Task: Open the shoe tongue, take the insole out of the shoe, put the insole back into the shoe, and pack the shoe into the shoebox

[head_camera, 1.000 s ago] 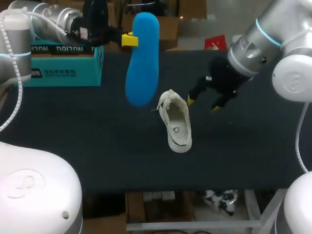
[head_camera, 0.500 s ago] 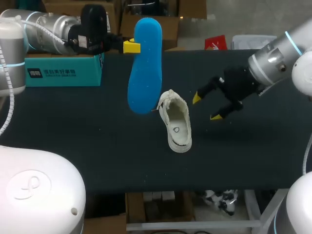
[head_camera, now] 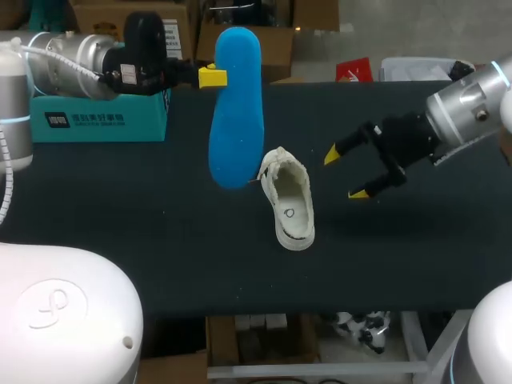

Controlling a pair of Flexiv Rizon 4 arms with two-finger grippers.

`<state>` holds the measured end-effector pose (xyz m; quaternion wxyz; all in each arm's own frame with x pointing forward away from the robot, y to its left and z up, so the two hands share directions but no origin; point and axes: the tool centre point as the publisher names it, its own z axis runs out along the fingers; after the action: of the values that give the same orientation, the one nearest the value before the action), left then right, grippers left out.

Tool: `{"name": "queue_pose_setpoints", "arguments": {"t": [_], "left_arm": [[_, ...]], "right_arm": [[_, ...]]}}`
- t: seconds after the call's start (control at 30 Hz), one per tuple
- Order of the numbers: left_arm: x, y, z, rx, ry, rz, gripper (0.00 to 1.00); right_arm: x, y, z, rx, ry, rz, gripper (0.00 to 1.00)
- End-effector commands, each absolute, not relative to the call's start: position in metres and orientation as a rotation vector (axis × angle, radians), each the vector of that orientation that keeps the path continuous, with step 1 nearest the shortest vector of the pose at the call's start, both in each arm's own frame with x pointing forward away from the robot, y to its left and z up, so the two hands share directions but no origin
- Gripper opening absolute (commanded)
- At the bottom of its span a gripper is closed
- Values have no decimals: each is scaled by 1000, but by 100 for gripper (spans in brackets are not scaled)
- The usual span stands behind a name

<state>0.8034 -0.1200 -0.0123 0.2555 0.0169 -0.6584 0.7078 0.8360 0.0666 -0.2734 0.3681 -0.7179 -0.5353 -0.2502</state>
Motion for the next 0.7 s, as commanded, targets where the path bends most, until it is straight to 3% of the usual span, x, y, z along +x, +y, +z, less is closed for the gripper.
{"name": "queue_pose_setpoints", "arguments": {"t": [0.03, 0.7], "left_arm": [[802, -121, -14, 93, -1790, 1940, 0], [806, -119, -27, 119, -1761, 1920, 0]], "right_arm": [[837, 68, -273, -1823, -1293, -642, 100], [835, 73, -270, -1819, -1103, -688, 100]]}}
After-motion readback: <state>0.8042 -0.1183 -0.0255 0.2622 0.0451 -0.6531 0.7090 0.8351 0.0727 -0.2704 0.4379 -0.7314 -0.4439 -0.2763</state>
